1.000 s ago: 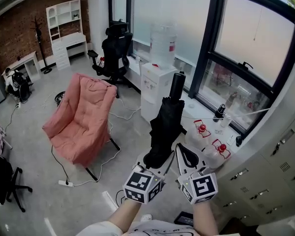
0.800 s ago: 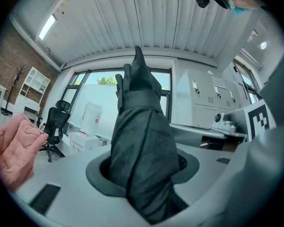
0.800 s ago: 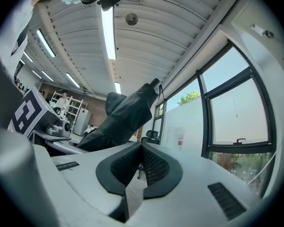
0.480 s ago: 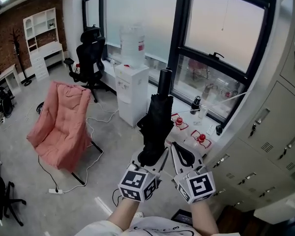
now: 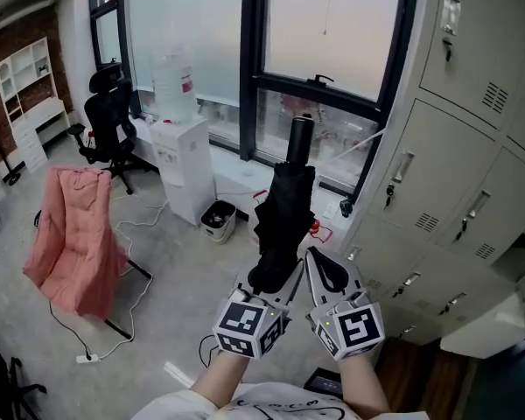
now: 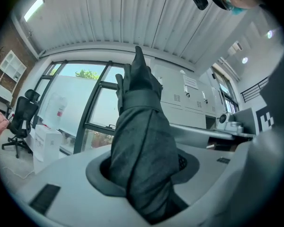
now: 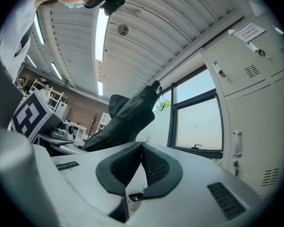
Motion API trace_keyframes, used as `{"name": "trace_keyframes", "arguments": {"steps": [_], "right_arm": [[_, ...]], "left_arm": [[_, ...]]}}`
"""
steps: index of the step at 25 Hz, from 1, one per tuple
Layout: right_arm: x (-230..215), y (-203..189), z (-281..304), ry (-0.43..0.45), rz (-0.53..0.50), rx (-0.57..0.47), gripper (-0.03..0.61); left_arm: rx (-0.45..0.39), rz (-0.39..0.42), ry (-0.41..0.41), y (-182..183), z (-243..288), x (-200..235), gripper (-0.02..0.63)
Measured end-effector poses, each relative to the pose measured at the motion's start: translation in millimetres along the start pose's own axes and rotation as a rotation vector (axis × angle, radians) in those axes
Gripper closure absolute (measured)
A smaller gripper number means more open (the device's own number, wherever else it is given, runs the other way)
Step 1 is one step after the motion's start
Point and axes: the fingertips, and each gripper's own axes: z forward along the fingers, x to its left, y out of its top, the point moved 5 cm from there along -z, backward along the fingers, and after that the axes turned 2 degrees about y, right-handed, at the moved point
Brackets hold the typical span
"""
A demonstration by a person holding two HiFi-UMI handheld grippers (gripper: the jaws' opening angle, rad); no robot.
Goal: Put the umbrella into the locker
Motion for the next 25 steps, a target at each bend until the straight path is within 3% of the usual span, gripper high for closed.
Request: {"name": "trace_keyframes", "arguments": {"steps": [18, 25], "right_arm": [[-162.8, 14.9, -237.9, -0.364, -0.035, 0.053, 0.551], [-200.8, 20.7, -321.6, -0.452, -0.052, 0.063, 0.551]], "left_arm": [[0.071, -0.042, -0.308, -45.8, 90.2, -251.3, 0.383], [0.077, -0.023, -0.4, -60.7, 108.2, -336.4, 0.383]]}}
